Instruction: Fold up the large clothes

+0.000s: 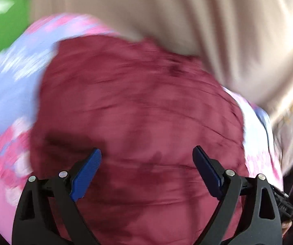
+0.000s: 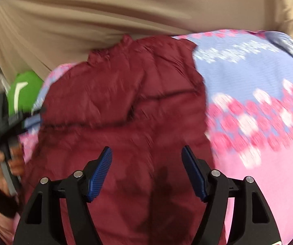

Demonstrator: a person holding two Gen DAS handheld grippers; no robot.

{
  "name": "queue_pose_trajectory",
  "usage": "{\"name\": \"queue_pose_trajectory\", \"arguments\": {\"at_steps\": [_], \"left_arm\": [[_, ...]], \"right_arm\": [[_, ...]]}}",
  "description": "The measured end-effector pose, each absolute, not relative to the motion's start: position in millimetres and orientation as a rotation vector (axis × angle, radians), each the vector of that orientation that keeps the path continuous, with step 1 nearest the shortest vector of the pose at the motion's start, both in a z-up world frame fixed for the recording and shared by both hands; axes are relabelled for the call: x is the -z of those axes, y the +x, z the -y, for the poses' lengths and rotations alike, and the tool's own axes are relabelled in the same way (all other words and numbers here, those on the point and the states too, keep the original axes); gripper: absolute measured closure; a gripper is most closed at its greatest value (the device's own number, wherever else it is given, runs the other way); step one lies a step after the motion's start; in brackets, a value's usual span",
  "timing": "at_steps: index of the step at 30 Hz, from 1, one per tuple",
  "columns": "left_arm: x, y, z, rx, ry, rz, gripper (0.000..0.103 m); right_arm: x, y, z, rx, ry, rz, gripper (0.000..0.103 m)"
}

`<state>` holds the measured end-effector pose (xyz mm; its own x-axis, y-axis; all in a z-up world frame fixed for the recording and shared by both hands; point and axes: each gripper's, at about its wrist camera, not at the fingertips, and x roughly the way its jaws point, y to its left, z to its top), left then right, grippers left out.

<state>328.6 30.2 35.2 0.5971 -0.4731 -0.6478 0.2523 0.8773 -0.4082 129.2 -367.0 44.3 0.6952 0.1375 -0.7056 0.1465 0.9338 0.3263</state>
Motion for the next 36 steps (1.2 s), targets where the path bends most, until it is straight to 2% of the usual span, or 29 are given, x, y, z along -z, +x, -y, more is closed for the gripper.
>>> {"name": "queue_pose_trajectory", "arguments": {"at_steps": [5, 10, 12, 13, 14, 15, 16, 18, 21, 23, 25, 27, 31, 36], "left_arm": [[-2, 341, -108, 0.325, -0.543, -0.895, 0.016], [0, 355, -115, 0.326, -0.573, -0.881, 0.016], [-3, 366, -108, 0.335, -0.587, -0.879, 0.016], [-4, 373, -105, 0.336, -0.588, -0.880, 0.016], [-4, 376, -102, 0.337, -0.583, -0.883, 0.016], [-4, 380, -98, 0.333, -0.576, -0.885, 0.019], [-3, 386, -92, 0.330, -0.561, -0.894, 0.027], [-3, 392, -85, 0.306, -0.534, -0.906, 0.034], [1, 399, -77, 0.291, -0.517, -0.906, 0.034], [6, 400, -80, 0.282, -0.512, -0.912, 0.034], [8, 401, -76, 0.274, -0.490, -0.911, 0.034], [7, 402, -69, 0.266, -0.461, -0.901, 0.034], [2, 404, -67, 0.262, -0.472, -0.886, 0.034], [-6, 407, -84, 0.189, -0.515, -0.834, 0.037]], "right_arm": [[-29, 190, 371, 0.016, 0.445, -0.867, 0.034], [-3, 232, 374, -0.013, 0.615, -0.913, 0.036], [-5, 239, 367, -0.019, 0.616, -0.905, 0.050], [-9, 245, 362, -0.026, 0.596, -0.904, 0.065], [-14, 252, 356, -0.036, 0.569, -0.909, 0.074], [-19, 258, 352, -0.036, 0.539, -0.916, 0.097], [-36, 265, 345, -0.029, 0.478, -0.899, 0.099], [-82, 259, 341, -0.069, 0.421, -0.726, 0.100], [-141, 237, 351, -0.046, 0.335, -0.459, 0.100], [-132, 258, 369, 0.091, 0.293, -0.513, 0.100], [-89, 291, 395, 0.145, 0.357, -0.693, 0.100], [-60, 303, 402, 0.169, 0.374, -0.772, 0.100], [-54, 305, 399, 0.141, 0.381, -0.760, 0.100], [-85, 291, 399, 0.075, 0.394, -0.643, 0.100]]}}
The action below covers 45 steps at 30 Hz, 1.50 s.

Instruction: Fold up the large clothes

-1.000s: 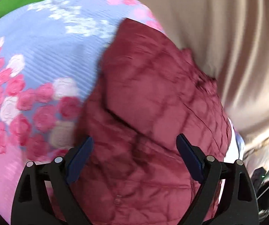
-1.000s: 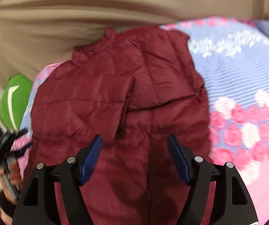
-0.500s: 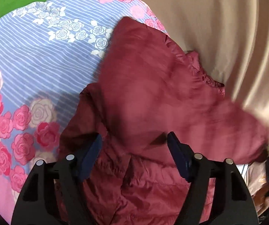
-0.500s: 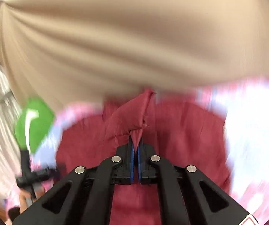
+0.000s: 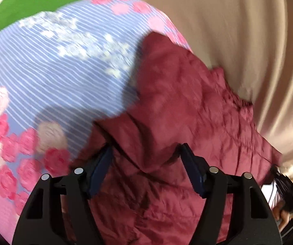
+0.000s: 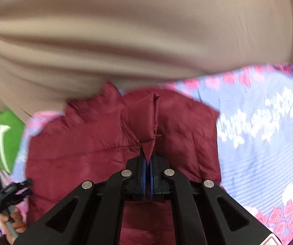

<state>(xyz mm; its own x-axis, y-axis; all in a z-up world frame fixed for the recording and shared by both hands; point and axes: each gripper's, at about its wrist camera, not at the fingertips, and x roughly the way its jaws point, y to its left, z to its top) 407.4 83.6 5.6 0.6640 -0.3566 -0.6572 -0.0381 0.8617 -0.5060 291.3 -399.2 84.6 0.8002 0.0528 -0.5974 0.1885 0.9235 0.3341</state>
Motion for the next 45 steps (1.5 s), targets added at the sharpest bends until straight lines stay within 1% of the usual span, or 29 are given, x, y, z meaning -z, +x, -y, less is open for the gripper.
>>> {"name": "queue_pose_trajectory", "arguments": {"at_steps": [2, 4, 7, 12, 16, 17, 18, 19, 20, 21, 22, 24, 27, 29, 30, 31, 32, 33, 34, 35, 37, 39, 41, 42, 43, 44, 45], "left_arm": [[-5, 406, -97, 0.174, -0.539, -0.820, 0.037], [0, 407, -110, 0.179, -0.572, -0.835, 0.037], [3, 401, -119, 0.202, -0.604, -0.842, 0.037], [-1, 402, -113, 0.254, -0.644, -0.844, 0.037], [-3, 408, -91, 0.290, -0.619, -0.852, 0.038], [-1, 413, -83, 0.264, -0.576, -0.856, 0.043], [1, 418, -79, 0.238, -0.532, -0.859, 0.069], [4, 422, -79, 0.207, -0.495, -0.863, 0.085], [9, 425, -86, 0.184, -0.498, -0.863, 0.089], [16, 427, -94, 0.181, -0.538, -0.860, 0.096], [20, 427, -98, 0.183, -0.559, -0.859, 0.098], [28, 427, -105, 0.206, -0.584, -0.843, 0.098], [24, 422, -98, 0.179, -0.507, -0.827, 0.098], [15, 413, -96, 0.169, -0.477, -0.824, 0.097], [12, 407, -98, 0.175, -0.465, -0.823, 0.092], [9, 400, -99, 0.179, -0.450, -0.824, 0.080], [4, 390, -102, 0.181, -0.421, -0.821, 0.071], [0, 381, -105, 0.176, -0.391, -0.820, 0.052], [-3, 370, -109, 0.165, -0.368, -0.818, 0.036], [-5, 355, -115, 0.155, -0.349, -0.815, 0.031], [-6, 330, -127, 0.160, -0.325, -0.836, 0.020], [-1, 303, -138, 0.181, -0.308, -0.893, 0.019], [10, 276, -145, 0.221, -0.298, -0.966, 0.019], [16, 268, -145, 0.237, -0.293, -0.999, 0.021], [22, 256, -145, 0.262, -0.289, -1.037, 0.028], [24, 247, -143, 0.269, -0.265, -1.039, 0.033], [24, 238, -140, 0.264, -0.219, -1.029, 0.052]], "right_arm": [[-86, 291, 404, 0.149, 0.354, -0.642, 0.100], [-63, 301, 415, 0.195, 0.342, -0.734, 0.100], [-43, 303, 417, 0.182, 0.353, -0.764, 0.100], [-46, 302, 412, 0.155, 0.387, -0.759, 0.099], [-55, 297, 397, 0.064, 0.396, -0.728, 0.099], [-56, 298, 391, 0.044, 0.384, -0.727, 0.099], [-56, 299, 387, 0.046, 0.362, -0.727, 0.099], [-53, 302, 387, 0.062, 0.347, -0.734, 0.100], [-48, 304, 391, 0.073, 0.349, -0.747, 0.101], [-40, 306, 397, 0.101, 0.352, -0.764, 0.101], [-30, 308, 403, 0.126, 0.356, -0.778, 0.103], [-17, 308, 407, 0.107, 0.389, -0.782, 0.103], [-23, 302, 404, 0.115, 0.395, -0.787, 0.101], [-32, 287, 407, 0.123, 0.429, -0.766, 0.091], [-37, 274, 409, 0.129, 0.440, -0.754, 0.088], [-40, 258, 411, 0.135, 0.432, -0.754, 0.083], [-42, 246, 412, 0.137, 0.416, -0.760, 0.078], [-43, 229, 412, 0.139, 0.391, -0.773, 0.075], [-42, 209, 412, 0.142, 0.368, -0.794, 0.066], [-40, 193, 414, 0.139, 0.359, -0.808, 0.054], [-33, 157, 414, 0.132, 0.352, -0.850, 0.045], [-23, 112, 413, 0.116, 0.349, -0.911, 0.045], [-17, 80, 409, 0.092, 0.358, -0.940, 0.042], [-14, 65, 405, 0.073, 0.362, -0.955, 0.041], [-12, 53, 398, 0.053, 0.359, -0.970, 0.041], [-10, 47, 392, 0.042, 0.350, -0.980, 0.041], [-8, 41, 385, 0.032, 0.336, -0.991, 0.042]]}}
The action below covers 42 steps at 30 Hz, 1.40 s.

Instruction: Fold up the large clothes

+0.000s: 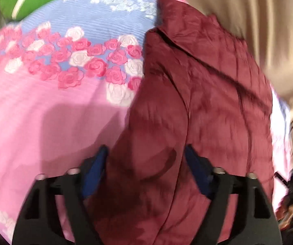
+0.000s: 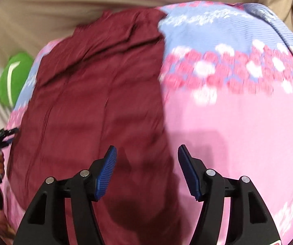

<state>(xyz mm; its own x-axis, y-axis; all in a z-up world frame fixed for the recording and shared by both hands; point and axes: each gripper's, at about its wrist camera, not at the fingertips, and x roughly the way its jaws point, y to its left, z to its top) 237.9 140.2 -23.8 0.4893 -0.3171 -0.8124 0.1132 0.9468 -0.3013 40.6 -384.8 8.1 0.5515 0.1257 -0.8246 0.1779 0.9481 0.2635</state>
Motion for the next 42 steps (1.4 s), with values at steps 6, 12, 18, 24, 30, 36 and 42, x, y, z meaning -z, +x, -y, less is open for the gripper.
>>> {"name": "queue_pose_trajectory", "arguments": {"at_steps": [6, 12, 18, 24, 30, 36, 42], "left_arm": [[21, 204, -134, 0.328, -0.174, -1.058, 0.099], [7, 137, -140, 0.363, -0.106, -1.095, 0.099], [20, 72, -167, 0.308, -0.119, -1.148, 0.091], [-62, 101, -145, 0.303, -0.091, -0.867, 0.052], [-83, 196, -78, 0.364, -0.089, -0.779, 0.046], [-24, 277, -47, 0.311, -0.082, -0.870, 0.050], [25, 304, -55, 0.277, -0.073, -0.917, 0.072]], "right_arm": [[0, 30, 364, 0.058, 0.304, -1.019, 0.099], [-24, -35, 362, 0.054, 0.316, -0.999, 0.101], [-1, -120, 341, 0.015, 0.282, -1.135, 0.087], [-73, -81, 354, 0.066, 0.189, -0.893, 0.049], [-81, 33, 368, 0.081, 0.246, -0.814, 0.046], [-30, 121, 363, 0.087, 0.378, -0.883, 0.053], [-21, 137, 355, 0.065, 0.346, -0.831, 0.103]]}}
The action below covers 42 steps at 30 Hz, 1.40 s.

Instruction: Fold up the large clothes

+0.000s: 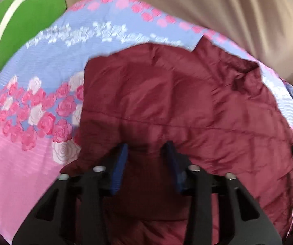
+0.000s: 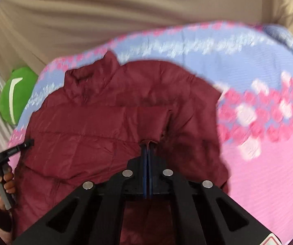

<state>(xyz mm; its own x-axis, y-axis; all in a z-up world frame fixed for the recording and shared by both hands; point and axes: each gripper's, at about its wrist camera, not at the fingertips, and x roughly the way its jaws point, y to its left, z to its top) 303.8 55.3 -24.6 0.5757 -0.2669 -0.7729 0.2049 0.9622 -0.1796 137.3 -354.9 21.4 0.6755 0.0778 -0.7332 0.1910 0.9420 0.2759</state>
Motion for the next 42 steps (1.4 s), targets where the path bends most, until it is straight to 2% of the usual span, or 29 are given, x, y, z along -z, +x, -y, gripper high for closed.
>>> {"name": "queue_pose_trajectory", "arguments": {"at_steps": [3, 7, 9, 10, 13, 15, 17, 26, 29, 30, 31, 32, 34, 37, 42], "left_arm": [[29, 304, -57, 0.293, -0.075, -0.887, 0.075], [15, 296, -53, 0.253, -0.005, -0.886, 0.075], [-11, 284, -53, 0.278, 0.011, -0.826, 0.075], [-21, 283, -53, 0.293, 0.014, -0.801, 0.072], [-56, 290, -41, 0.315, 0.034, -0.731, 0.063], [-66, 313, -27, 0.314, 0.041, -0.725, 0.063], [-65, 340, -19, 0.297, 0.023, -0.743, 0.063], [1, 413, -8, 0.222, -0.012, -0.888, 0.064], [18, 416, -12, 0.225, -0.009, -0.875, 0.063], [20, 412, -10, 0.223, 0.016, -0.849, 0.062], [22, 408, -7, 0.216, 0.052, -0.828, 0.062], [23, 406, -5, 0.209, 0.065, -0.820, 0.062], [24, 405, -6, 0.209, 0.061, -0.816, 0.062], [23, 403, -6, 0.206, 0.061, -0.816, 0.062], [4, 393, -8, 0.193, 0.073, -0.783, 0.064]], "right_arm": [[14, 151, 367, 0.123, 0.343, -0.930, 0.103], [-1, 149, 357, 0.176, 0.253, -0.923, 0.103], [-26, 144, 357, 0.213, 0.242, -0.876, 0.097], [-37, 142, 359, 0.216, 0.242, -0.847, 0.089], [-78, 167, 345, 0.093, 0.269, -0.778, 0.088], [-93, 201, 326, -0.030, 0.266, -0.775, 0.080], [-98, 236, 307, -0.107, 0.249, -0.762, 0.059], [-42, 365, 247, -0.181, 0.239, -0.840, 0.051], [-20, 387, 235, -0.195, 0.240, -0.888, 0.053], [-14, 393, 230, -0.201, 0.222, -0.902, 0.059], [-10, 395, 226, -0.210, 0.200, -0.900, 0.090], [-6, 398, 222, -0.225, 0.176, -0.902, 0.096], [-3, 403, 227, -0.213, 0.197, -0.897, 0.102], [2, 407, 244, -0.187, 0.311, -0.892, 0.103], [-51, 363, 274, -0.090, 0.316, -0.743, 0.102]]}}
